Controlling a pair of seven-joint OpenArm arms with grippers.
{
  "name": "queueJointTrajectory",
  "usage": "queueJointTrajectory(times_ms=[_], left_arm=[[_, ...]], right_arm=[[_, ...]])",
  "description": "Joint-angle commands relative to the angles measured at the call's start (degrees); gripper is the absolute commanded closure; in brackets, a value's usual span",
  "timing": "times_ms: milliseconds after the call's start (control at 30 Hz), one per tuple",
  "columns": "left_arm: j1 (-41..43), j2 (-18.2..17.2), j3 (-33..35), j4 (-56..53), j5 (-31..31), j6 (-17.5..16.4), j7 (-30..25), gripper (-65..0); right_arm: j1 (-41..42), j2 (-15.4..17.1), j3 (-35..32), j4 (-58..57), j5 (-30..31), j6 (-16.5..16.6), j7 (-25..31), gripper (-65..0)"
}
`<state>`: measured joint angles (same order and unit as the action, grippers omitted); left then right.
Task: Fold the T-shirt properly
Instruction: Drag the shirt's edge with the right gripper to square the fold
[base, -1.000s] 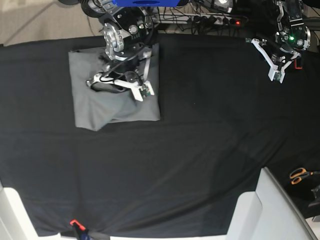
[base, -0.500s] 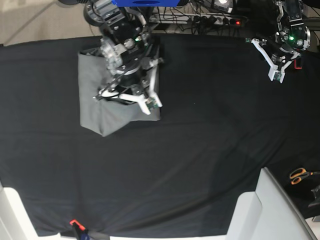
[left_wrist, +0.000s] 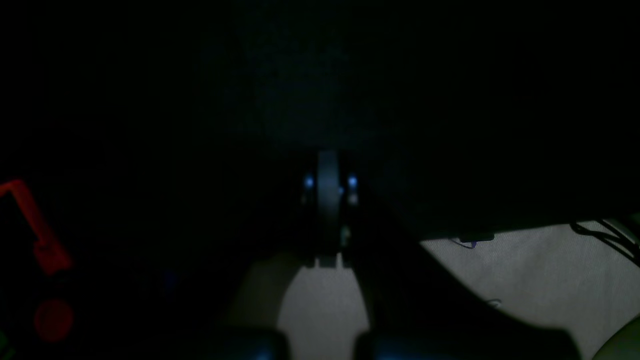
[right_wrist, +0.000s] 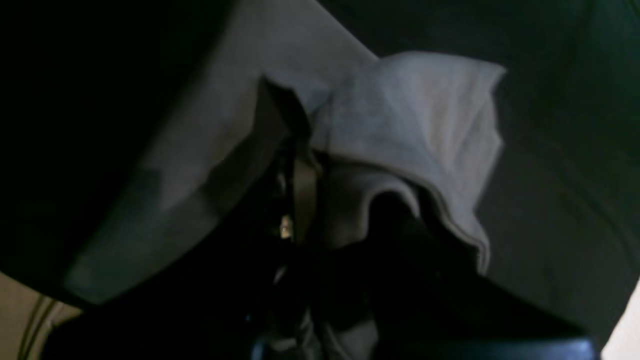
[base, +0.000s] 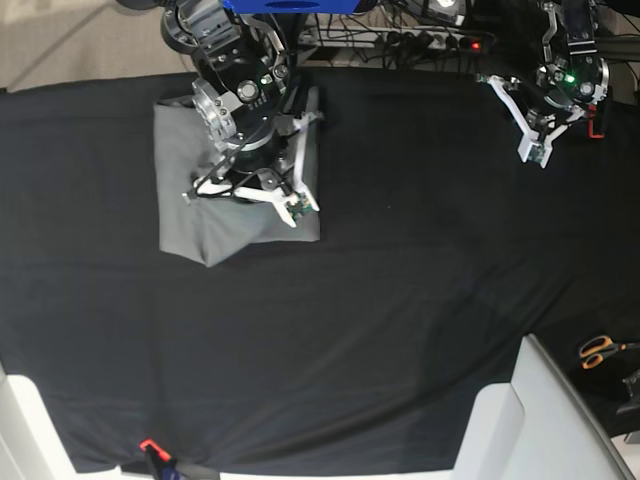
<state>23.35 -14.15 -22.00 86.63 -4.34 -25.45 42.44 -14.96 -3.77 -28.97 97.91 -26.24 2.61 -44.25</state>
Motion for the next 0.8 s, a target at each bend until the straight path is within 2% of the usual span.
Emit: queueJointTrajectory(times_ms=[0, 167, 367, 533, 767], left_arm=[[0.1, -0.9, -0.5, 0.8, 0.0, 0.2, -0.6, 0.0], [0.0, -0.9, -0.5, 0.8, 0.0, 0.2, -0.6, 0.0], [0.0, -0.9, -0.3, 0.7, 0.0, 0.2, -0.6, 0.0], [0.0, -0.9, -0.3, 0.7, 0.0, 0.2, -0.6, 0.0], [0.0, -0.9, -0.3, 0.7, 0.0, 0.2, -0.6, 0.0]], right_arm=[[0.3, -0.5, -0.1, 1.3, -0.4, -0.1, 1.0, 0.0], [0.4, 0.6, -0.6, 1.3, -0.1, 0.3, -1.6, 0.0], [0.3, 0.2, -0.3, 1.3, -0.1, 3.8, -1.5, 0.0], [0.4, 0.2, -0.4, 1.3, 0.1, 3.9, -1.4, -0.3], [1.4, 0.7, 0.4, 1.7, 10.3, 3.8, -1.7, -0.5]])
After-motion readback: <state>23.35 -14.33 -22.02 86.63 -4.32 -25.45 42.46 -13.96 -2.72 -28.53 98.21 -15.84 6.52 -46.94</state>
